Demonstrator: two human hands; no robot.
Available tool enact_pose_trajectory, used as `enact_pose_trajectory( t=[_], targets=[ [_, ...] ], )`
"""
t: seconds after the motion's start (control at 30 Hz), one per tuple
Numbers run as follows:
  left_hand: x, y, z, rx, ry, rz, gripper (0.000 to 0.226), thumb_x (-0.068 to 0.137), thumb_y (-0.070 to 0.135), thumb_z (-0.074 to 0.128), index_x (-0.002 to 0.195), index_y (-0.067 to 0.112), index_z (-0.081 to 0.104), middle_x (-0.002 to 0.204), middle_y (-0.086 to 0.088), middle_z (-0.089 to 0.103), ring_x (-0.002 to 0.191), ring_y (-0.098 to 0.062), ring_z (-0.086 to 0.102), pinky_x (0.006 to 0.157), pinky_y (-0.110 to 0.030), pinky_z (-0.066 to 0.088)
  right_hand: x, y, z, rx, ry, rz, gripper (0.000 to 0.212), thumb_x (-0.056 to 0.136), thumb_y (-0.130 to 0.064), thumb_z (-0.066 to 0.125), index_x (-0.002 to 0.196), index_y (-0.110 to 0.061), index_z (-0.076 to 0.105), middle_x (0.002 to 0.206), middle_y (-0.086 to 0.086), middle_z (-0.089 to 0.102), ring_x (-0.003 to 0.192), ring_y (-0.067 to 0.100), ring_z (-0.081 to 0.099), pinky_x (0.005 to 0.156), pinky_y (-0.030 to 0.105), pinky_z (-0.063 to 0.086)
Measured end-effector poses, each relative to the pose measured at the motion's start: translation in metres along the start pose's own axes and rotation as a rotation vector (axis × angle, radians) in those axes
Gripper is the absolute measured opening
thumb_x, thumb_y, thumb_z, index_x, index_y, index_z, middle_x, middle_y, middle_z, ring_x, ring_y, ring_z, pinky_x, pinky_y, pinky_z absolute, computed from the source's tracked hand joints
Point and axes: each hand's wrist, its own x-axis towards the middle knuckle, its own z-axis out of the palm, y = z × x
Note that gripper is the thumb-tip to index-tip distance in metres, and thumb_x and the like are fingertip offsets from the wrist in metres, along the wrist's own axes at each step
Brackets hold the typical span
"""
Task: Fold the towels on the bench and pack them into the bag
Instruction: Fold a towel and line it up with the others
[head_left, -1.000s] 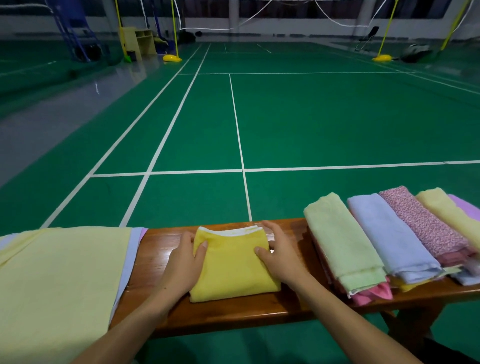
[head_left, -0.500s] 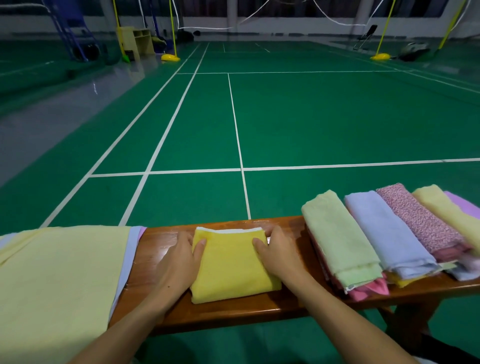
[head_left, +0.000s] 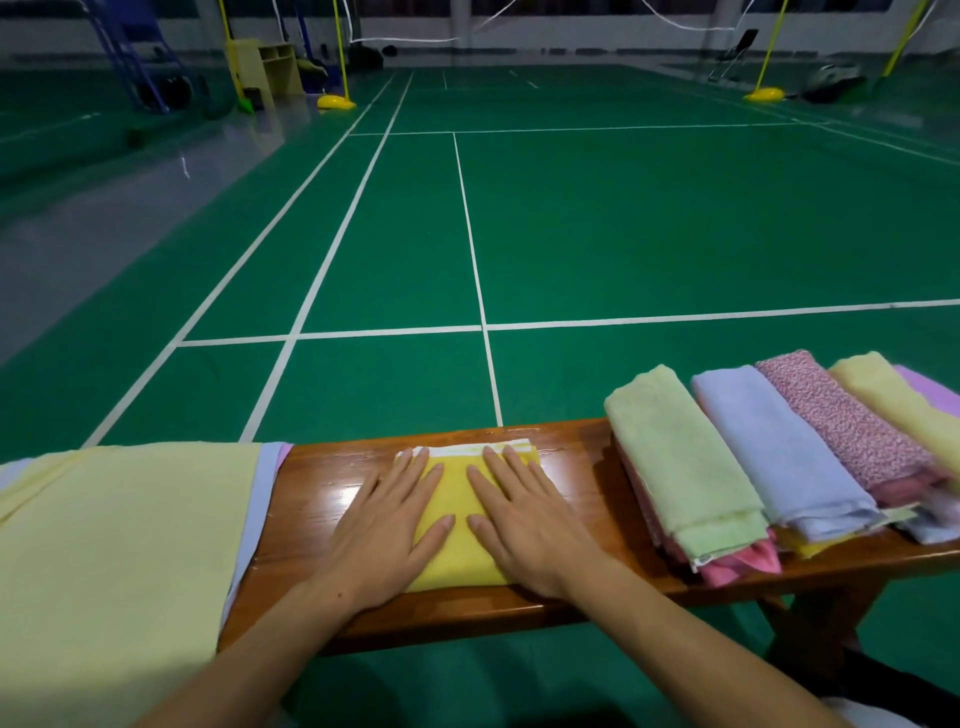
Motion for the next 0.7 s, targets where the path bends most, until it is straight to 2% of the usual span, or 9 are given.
enact_pose_trajectory(
  t=[0.1,0.2,0.27,0.33,0.37,0.43,0.5,0.6,0.7],
  targets=[
    [0.003,-0.01,-0.005,0.002,-0.043,-0.023,0.075,0.106,0.072,0.018,0.169,0.033,0.004,0.174,0.013,-0.013,0.161,-0.01,-0.015,0.129,-0.035,-0.005,0.0,0.013,-0.007,0.016,-0.008,0.008,0.067,0.111,-0.054,0.019,0.169,-0.021,0.012,0.176,0.004,0.0,0.162,0.026,-0.006,0.128,0.041,-0.006],
    [0.004,-0.014,-0.009,-0.044,-0.032,-0.013,0.077,0.104,0.073,0.027,0.168,0.034,0.012,0.174,0.014,-0.007,0.161,-0.008,-0.009,0.128,-0.031,0.0,-0.001,0.024,-0.019,0.04,0.005,0.019,0.064,0.111,-0.05,0.035,0.165,-0.018,0.028,0.174,0.007,0.016,0.161,0.028,0.009,0.129,0.04,0.006],
    [0.0,-0.018,-0.014,-0.122,0.022,0.011,0.071,0.104,0.069,0.037,0.165,0.035,0.026,0.175,0.015,0.006,0.161,-0.006,0.002,0.128,-0.03,0.006,-0.005,0.029,-0.027,0.042,0.086,0.002,0.056,0.108,-0.042,0.049,0.157,-0.015,0.044,0.166,0.008,0.035,0.155,0.029,0.028,0.127,0.04,0.022],
    [-0.006,-0.021,-0.019,-0.191,0.122,0.095,0.056,0.103,0.064,0.048,0.153,0.037,0.048,0.168,0.016,0.032,0.157,-0.006,0.023,0.128,-0.038,0.026,-0.012,0.032,-0.031,0.108,0.181,-0.042,0.045,0.104,-0.037,0.058,0.145,-0.018,0.058,0.154,0.003,0.05,0.142,0.024,0.044,0.118,0.04,0.039],
    [-0.01,-0.021,-0.021,-0.224,0.163,0.143,0.048,0.102,0.061,0.053,0.143,0.038,0.058,0.16,0.018,0.044,0.151,-0.005,0.034,0.122,-0.04,0.035,-0.018,0.033,-0.032,0.178,0.193,-0.06,0.04,0.103,-0.038,0.059,0.14,-0.021,0.061,0.149,-0.001,0.054,0.138,0.019,0.047,0.114,0.038,0.044],
    [-0.019,-0.017,-0.026,-0.294,0.195,0.205,0.038,0.098,0.058,0.063,0.131,0.039,0.066,0.145,0.024,0.056,0.14,-0.001,0.046,0.114,-0.036,0.042,-0.03,0.032,-0.033,0.296,0.146,-0.072,0.039,0.102,-0.048,0.059,0.136,-0.028,0.06,0.145,-0.01,0.055,0.134,0.011,0.048,0.112,0.034,0.045],
    [-0.027,-0.011,-0.029,-0.339,0.15,0.214,0.041,0.094,0.062,0.068,0.129,0.041,0.066,0.138,0.028,0.06,0.134,0.004,0.048,0.111,-0.03,0.044,-0.043,0.032,-0.032,0.303,0.073,-0.077,0.048,0.099,-0.059,0.058,0.139,-0.032,0.054,0.148,-0.013,0.051,0.137,0.007,0.044,0.115,0.031,0.04],
    [-0.039,-0.011,-0.028,-0.307,0.068,0.183,0.055,0.086,0.072,0.068,0.134,0.045,0.057,0.144,0.029,0.055,0.137,0.005,0.045,0.113,-0.028,0.043,-0.056,0.032,-0.03,0.265,-0.006,-0.074,0.062,0.094,-0.066,0.061,0.145,-0.034,0.046,0.16,-0.013,0.039,0.146,0.007,0.033,0.121,0.03,0.034],
    [-0.043,-0.01,-0.028,-0.242,0.047,0.184,0.058,0.085,0.065,0.069,0.137,0.045,0.053,0.147,0.025,0.054,0.135,-0.002,0.049,0.109,-0.029,0.046,-0.06,0.03,-0.029,0.196,0.01,-0.102,0.064,0.094,-0.061,0.063,0.147,-0.032,0.044,0.162,-0.01,0.037,0.148,0.011,0.033,0.122,0.033,0.035]
  ],
)
